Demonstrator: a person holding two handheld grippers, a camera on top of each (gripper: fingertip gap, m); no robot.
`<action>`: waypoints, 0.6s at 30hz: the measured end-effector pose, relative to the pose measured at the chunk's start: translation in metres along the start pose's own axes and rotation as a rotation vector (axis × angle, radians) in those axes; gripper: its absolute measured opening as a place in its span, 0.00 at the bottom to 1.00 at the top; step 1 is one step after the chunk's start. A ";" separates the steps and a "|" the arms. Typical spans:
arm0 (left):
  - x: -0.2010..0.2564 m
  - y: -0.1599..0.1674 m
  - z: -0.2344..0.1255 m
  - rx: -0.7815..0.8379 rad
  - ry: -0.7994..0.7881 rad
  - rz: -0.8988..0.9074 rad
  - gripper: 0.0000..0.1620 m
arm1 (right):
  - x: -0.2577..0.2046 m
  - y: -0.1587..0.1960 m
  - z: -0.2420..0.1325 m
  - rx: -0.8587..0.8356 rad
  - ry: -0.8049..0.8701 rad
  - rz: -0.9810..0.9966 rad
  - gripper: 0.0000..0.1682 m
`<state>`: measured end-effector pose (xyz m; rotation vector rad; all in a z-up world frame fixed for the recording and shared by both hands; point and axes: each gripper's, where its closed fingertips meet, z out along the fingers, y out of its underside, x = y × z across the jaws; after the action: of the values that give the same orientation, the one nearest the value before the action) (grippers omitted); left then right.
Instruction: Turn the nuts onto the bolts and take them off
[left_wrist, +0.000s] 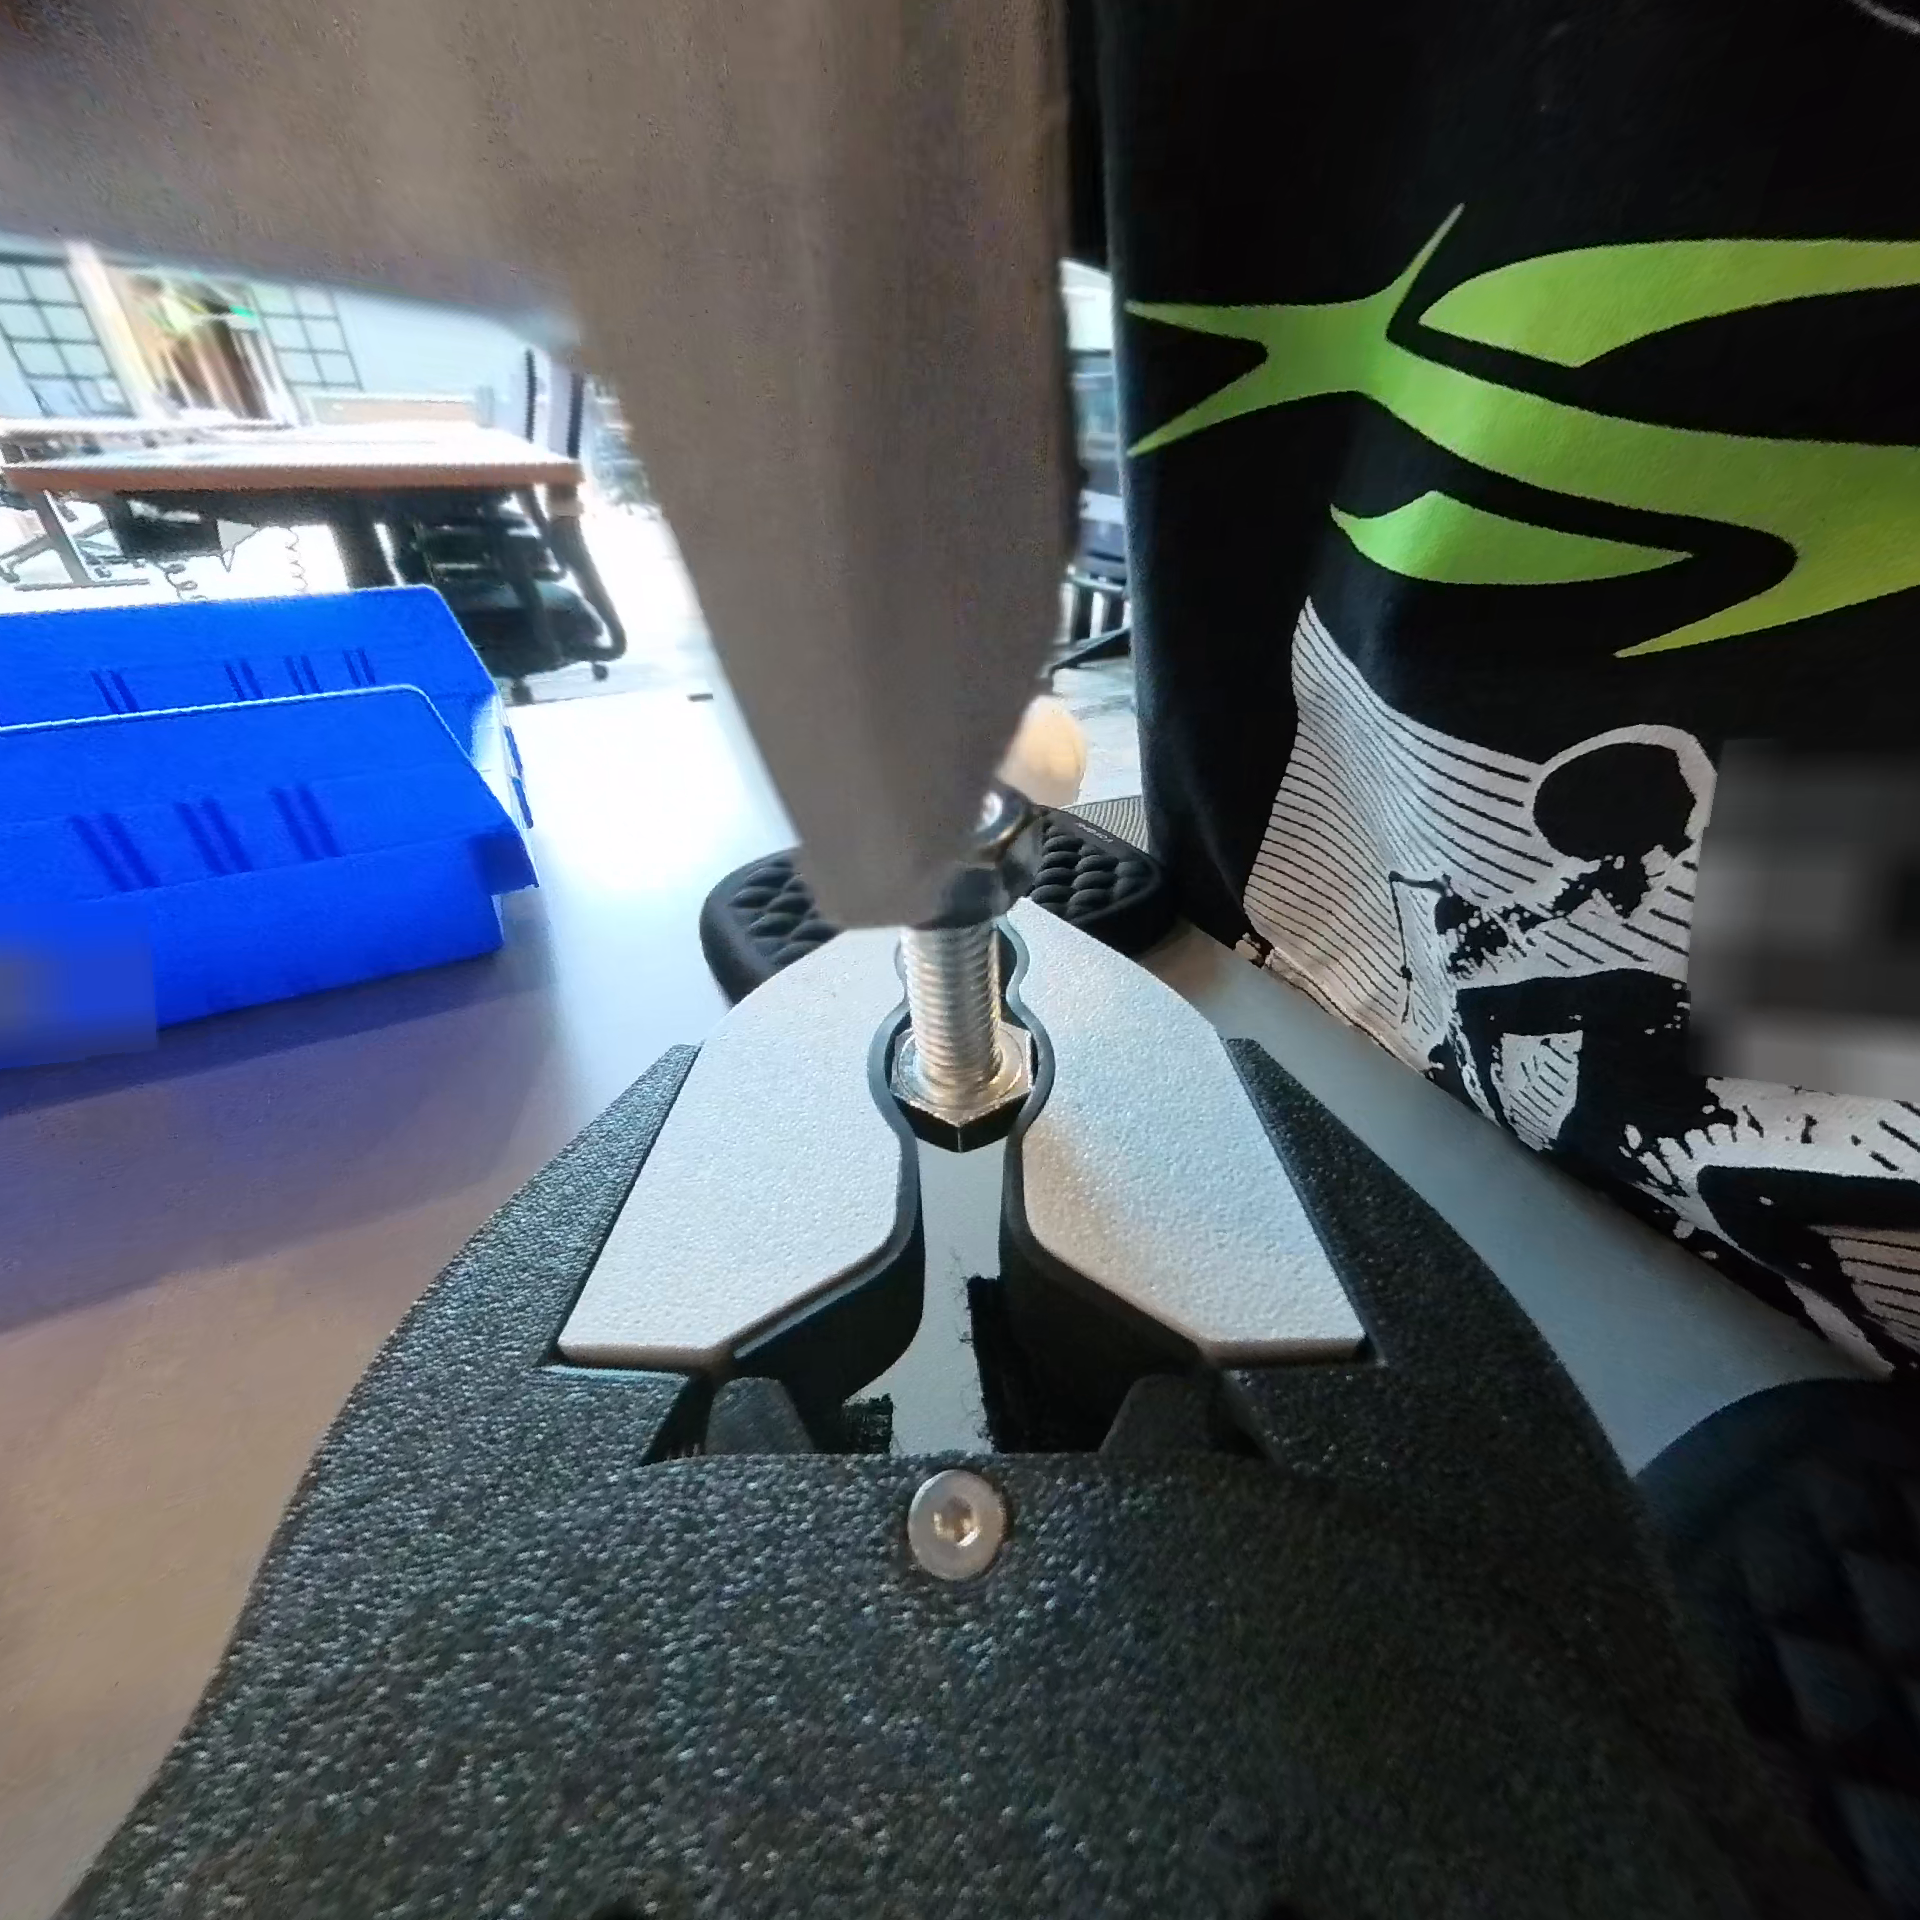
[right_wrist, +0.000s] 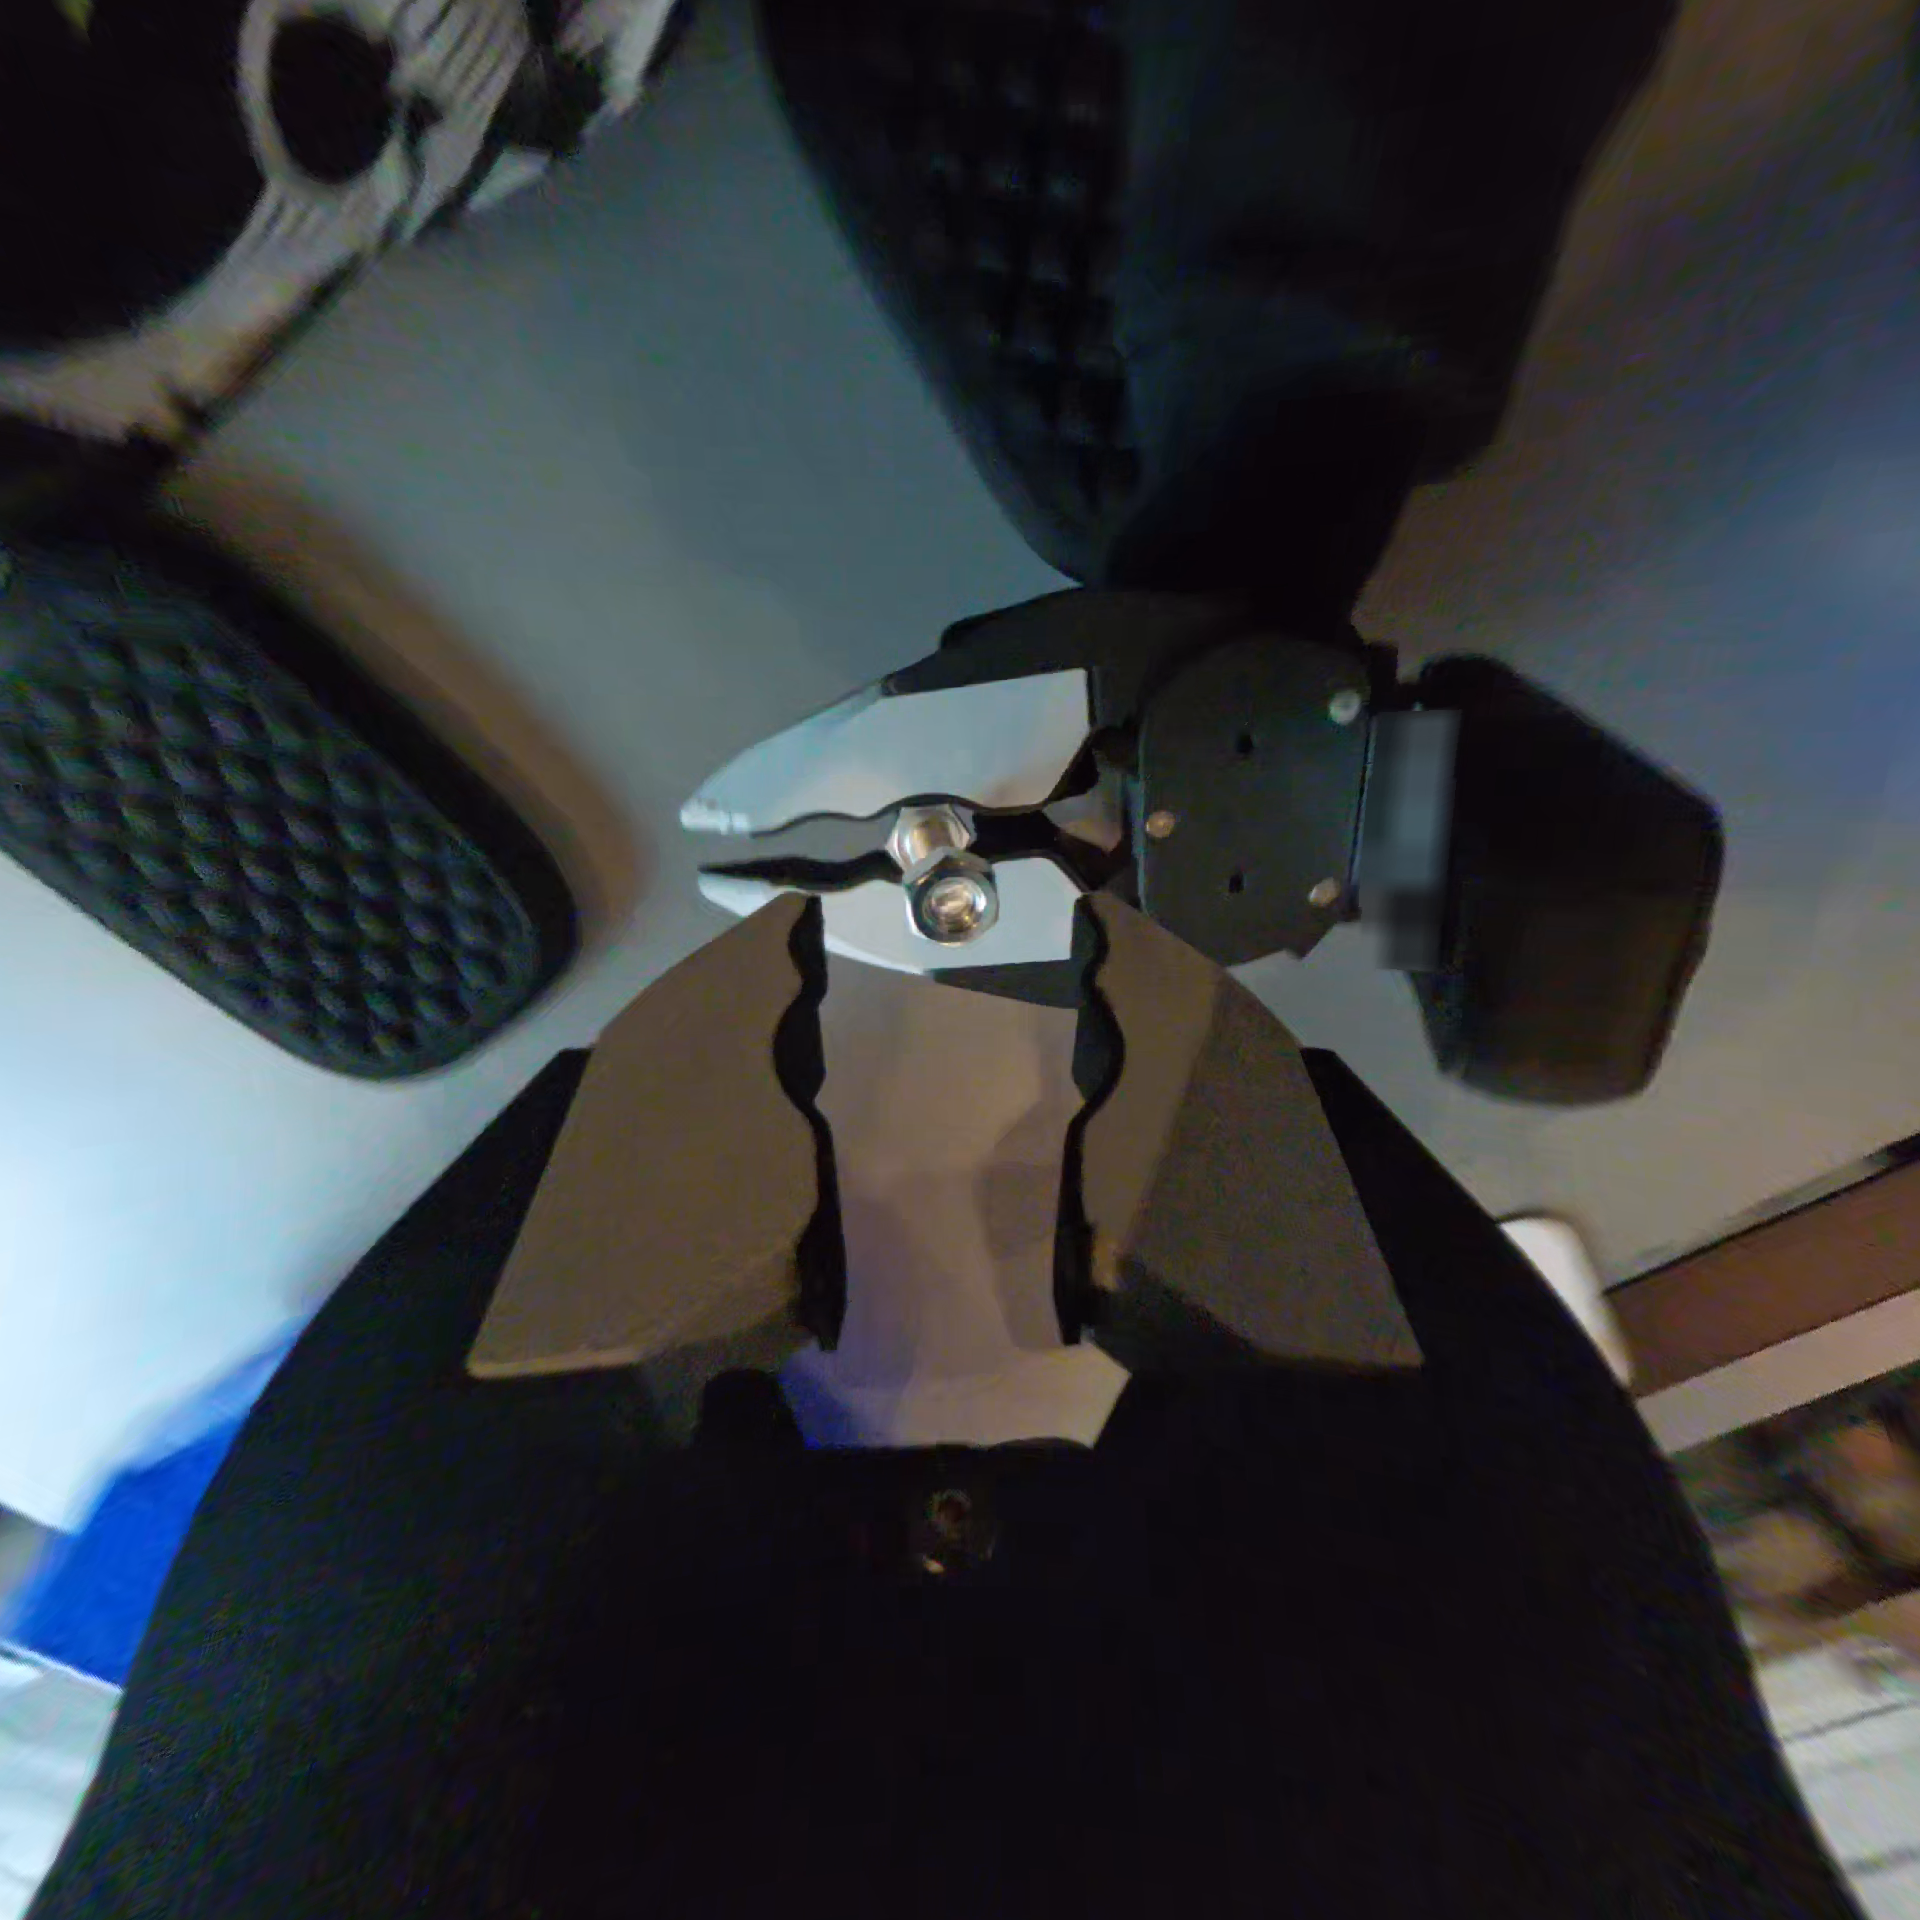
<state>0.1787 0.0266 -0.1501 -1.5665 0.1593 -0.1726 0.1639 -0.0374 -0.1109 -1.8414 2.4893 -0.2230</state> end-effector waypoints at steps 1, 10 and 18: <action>0.000 0.000 0.000 0.001 0.000 0.000 0.06 | 0.000 0.001 0.000 -0.006 -0.008 -0.096 0.26; 0.000 -0.001 -0.001 0.006 0.003 -0.002 0.06 | 0.000 0.002 0.009 0.028 -0.123 -0.243 0.10; 0.000 -0.001 -0.001 0.005 0.003 -0.003 0.06 | 0.000 0.003 0.009 0.016 -0.054 0.101 0.10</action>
<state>0.1788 0.0261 -0.1494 -1.5616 0.1584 -0.1778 0.1621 -0.0374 -0.1197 -1.6872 2.5275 -0.1861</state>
